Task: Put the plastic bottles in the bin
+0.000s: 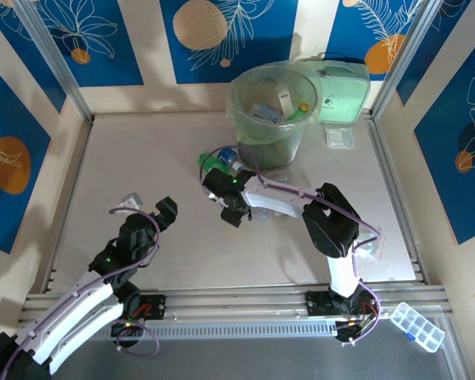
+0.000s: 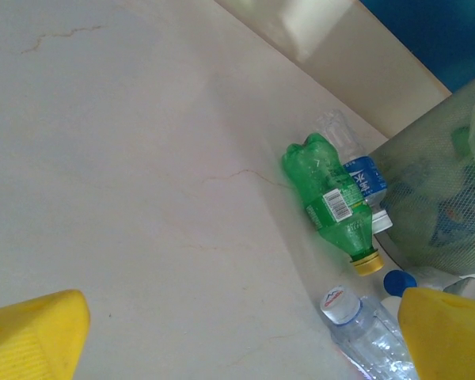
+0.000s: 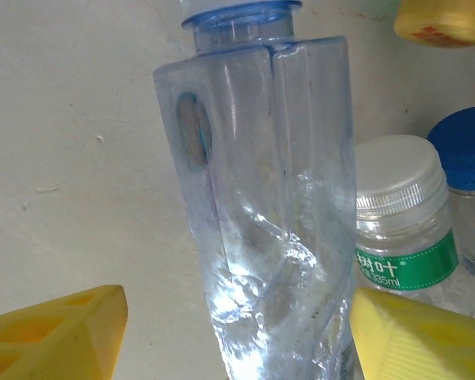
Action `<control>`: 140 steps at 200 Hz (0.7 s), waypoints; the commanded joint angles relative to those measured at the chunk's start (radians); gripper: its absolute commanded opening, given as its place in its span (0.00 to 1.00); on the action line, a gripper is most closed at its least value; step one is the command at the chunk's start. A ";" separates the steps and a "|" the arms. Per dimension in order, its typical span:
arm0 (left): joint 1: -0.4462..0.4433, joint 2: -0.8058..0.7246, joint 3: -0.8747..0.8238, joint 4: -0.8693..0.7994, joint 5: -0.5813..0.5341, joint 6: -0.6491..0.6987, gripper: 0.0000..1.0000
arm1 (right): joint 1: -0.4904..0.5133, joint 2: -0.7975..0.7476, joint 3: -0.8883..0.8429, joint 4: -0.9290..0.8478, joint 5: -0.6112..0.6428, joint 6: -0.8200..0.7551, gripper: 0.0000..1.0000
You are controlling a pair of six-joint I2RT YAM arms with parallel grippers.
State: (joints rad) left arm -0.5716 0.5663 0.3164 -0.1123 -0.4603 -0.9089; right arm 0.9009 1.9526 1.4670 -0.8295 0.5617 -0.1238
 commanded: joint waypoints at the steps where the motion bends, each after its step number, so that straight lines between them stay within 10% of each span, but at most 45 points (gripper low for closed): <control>1: -0.001 0.005 -0.005 0.032 0.017 0.025 0.99 | -0.015 0.038 0.006 -0.002 -0.041 -0.010 0.74; 140: 0.000 0.049 0.009 0.050 0.042 0.045 0.99 | -0.016 0.085 0.028 0.022 -0.060 -0.024 0.53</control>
State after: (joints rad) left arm -0.5716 0.6231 0.3164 -0.0856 -0.4198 -0.8818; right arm 0.8764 2.0331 1.4849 -0.7967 0.5686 -0.1440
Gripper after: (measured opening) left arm 0.994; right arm 0.561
